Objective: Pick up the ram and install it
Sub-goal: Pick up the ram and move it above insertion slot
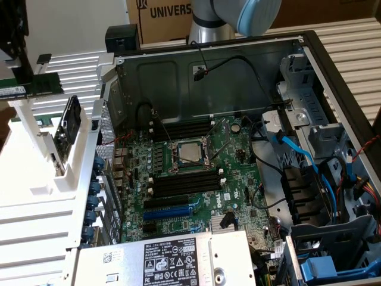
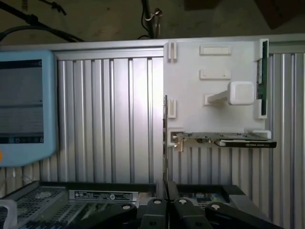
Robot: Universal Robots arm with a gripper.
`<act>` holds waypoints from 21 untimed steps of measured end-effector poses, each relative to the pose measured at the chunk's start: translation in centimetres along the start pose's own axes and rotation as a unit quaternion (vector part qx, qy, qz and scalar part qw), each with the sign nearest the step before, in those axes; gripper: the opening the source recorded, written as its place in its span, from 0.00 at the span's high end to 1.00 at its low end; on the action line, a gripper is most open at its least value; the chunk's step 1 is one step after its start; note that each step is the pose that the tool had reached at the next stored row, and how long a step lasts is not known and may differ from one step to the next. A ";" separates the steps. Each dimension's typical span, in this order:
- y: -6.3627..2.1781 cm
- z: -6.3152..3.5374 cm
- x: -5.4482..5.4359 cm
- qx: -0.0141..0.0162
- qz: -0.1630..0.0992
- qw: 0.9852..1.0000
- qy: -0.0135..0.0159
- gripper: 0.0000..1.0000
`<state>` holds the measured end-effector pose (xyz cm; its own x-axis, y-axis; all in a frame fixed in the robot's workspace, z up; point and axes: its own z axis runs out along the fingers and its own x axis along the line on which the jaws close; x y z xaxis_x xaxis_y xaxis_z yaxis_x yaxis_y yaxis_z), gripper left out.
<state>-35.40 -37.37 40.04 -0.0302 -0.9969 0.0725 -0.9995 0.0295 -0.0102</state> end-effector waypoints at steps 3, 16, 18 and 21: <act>-1.28 -0.29 0.0 0.000 0.000 1.000 0.000 0.88; -7.67 -1.05 -0.1 0.000 0.000 1.000 0.000 0.88; -8.55 -1.11 -0.2 0.000 0.000 1.000 0.000 0.88; -10.41 -1.21 -0.2 0.000 0.000 1.000 0.000 0.88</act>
<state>-25.00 -37.39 41.34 -0.0301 -0.9969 0.0725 -0.9995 0.0295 -0.0101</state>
